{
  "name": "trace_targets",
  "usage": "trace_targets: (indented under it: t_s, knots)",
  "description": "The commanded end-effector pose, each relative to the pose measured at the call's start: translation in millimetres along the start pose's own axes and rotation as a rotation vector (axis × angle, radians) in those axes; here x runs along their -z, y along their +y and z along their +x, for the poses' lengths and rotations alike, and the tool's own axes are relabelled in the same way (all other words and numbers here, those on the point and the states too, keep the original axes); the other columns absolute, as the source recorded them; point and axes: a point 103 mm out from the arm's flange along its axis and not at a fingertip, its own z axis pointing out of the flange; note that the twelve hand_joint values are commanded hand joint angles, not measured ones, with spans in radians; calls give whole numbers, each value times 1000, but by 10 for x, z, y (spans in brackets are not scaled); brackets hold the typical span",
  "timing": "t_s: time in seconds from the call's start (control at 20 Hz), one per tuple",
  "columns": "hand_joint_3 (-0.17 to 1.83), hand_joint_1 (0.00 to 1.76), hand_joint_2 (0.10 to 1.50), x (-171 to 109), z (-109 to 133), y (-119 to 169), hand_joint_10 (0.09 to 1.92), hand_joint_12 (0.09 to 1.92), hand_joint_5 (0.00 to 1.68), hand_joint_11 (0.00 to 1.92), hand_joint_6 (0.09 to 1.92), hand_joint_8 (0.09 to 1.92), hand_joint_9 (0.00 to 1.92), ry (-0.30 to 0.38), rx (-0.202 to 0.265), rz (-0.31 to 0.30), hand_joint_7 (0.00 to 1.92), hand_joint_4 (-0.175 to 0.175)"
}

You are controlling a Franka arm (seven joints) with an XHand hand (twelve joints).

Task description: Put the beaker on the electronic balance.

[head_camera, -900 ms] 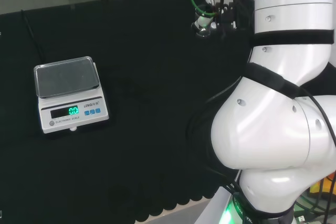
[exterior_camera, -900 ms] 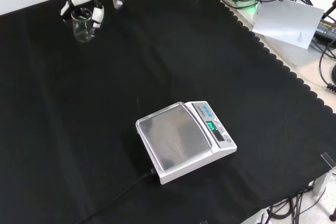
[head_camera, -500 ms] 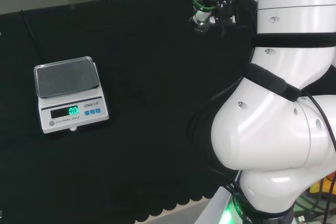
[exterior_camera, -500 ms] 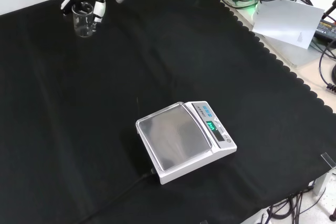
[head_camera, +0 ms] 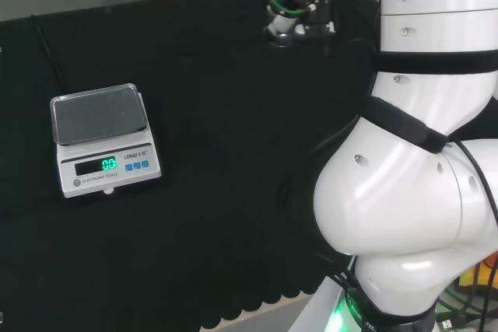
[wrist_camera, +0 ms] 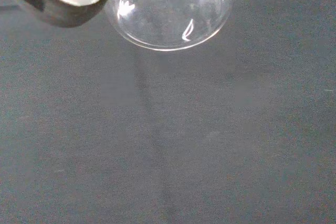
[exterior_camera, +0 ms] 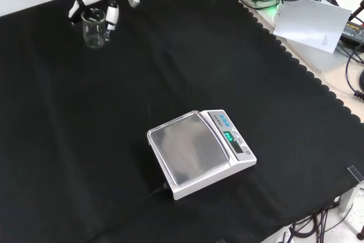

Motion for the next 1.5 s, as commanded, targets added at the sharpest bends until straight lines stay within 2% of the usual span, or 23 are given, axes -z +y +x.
trace_targets:
  t_s: [0.05, 0.45, 0.6, 0.75, 0.9, 1.05, 1.5]
  knots:
    - [144, 1100, 1123, 63, 1159, -216, 1008, 949, 827, 1324, 1255, 1327, 1229, -25, 222, 9, 881, -146]
    - [145, 1101, 1120, -145, 2792, -760, 1008, 950, 832, 1322, 1248, 1328, 1230, -57, 494, 58, 882, -146]
    - [145, 1101, 1119, -252, 3229, -965, 1007, 950, 833, 1321, 1246, 1328, 1230, -61, 574, 84, 885, -145]
    - [146, 1102, 1118, -352, 3528, -1129, 1007, 951, 836, 1320, 1243, 1328, 1230, -81, 636, 106, 888, -145]
    - [147, 1102, 1116, -442, 3674, -1234, 1007, 952, 839, 1320, 1239, 1326, 1231, -93, 678, 123, 889, -144]
    - [148, 1103, 1114, -531, 3700, -1292, 1006, 953, 840, 1319, 1236, 1325, 1232, -110, 704, 139, 889, -143]
    - [151, 1102, 1110, -643, 3545, -1233, 1004, 955, 845, 1314, 1230, 1323, 1234, -142, 683, 170, 890, -140]
